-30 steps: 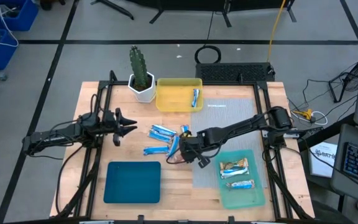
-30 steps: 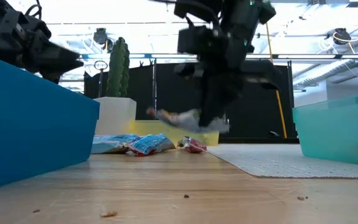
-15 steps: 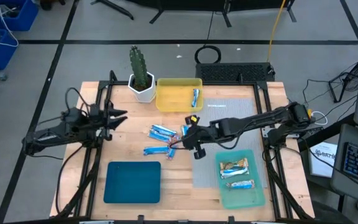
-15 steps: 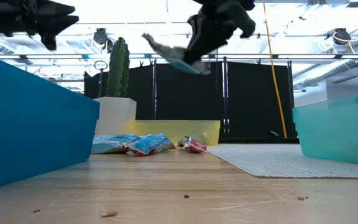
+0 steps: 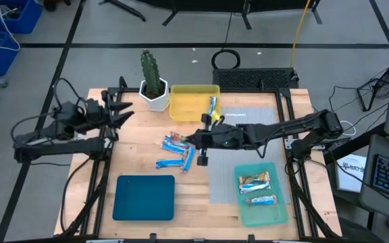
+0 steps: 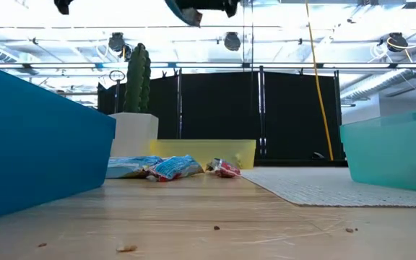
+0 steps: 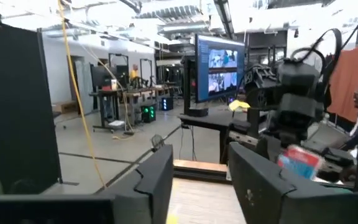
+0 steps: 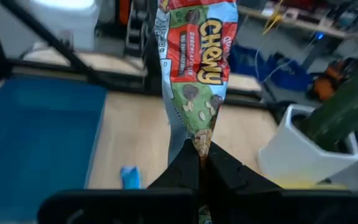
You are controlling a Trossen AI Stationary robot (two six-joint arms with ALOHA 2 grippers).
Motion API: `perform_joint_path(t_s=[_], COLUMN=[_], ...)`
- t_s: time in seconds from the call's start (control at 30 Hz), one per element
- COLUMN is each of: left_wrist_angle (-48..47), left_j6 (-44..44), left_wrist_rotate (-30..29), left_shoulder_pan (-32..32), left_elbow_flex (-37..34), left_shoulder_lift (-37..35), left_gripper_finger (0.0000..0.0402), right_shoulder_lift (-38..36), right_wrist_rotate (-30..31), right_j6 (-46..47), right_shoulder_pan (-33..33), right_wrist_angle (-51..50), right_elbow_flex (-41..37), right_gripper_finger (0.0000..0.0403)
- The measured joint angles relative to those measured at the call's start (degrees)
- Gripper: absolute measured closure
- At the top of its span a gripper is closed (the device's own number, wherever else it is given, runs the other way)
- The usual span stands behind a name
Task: Pick and place Granola Bars by type
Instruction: Put the red granola bar into the blue bin
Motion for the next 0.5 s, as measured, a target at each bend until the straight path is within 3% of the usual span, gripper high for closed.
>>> perform_joint_path(t_s=[0.5], left_wrist_angle=[3.33], left_j6=[-0.21], left_wrist_rotate=[0.32], left_shoulder_pan=[-0.2], left_elbow_flex=[14.63], left_shoulder_lift=[20.56], left_gripper_finger=[0.0108], right_shoulder_lift=[-3.84], right_wrist_rotate=[-0.22], right_j6=[-3.07], right_shoulder_pan=[-3.37], right_wrist_angle=[11.47], right_elbow_flex=[0.39], right_gripper_finger=[0.0403])
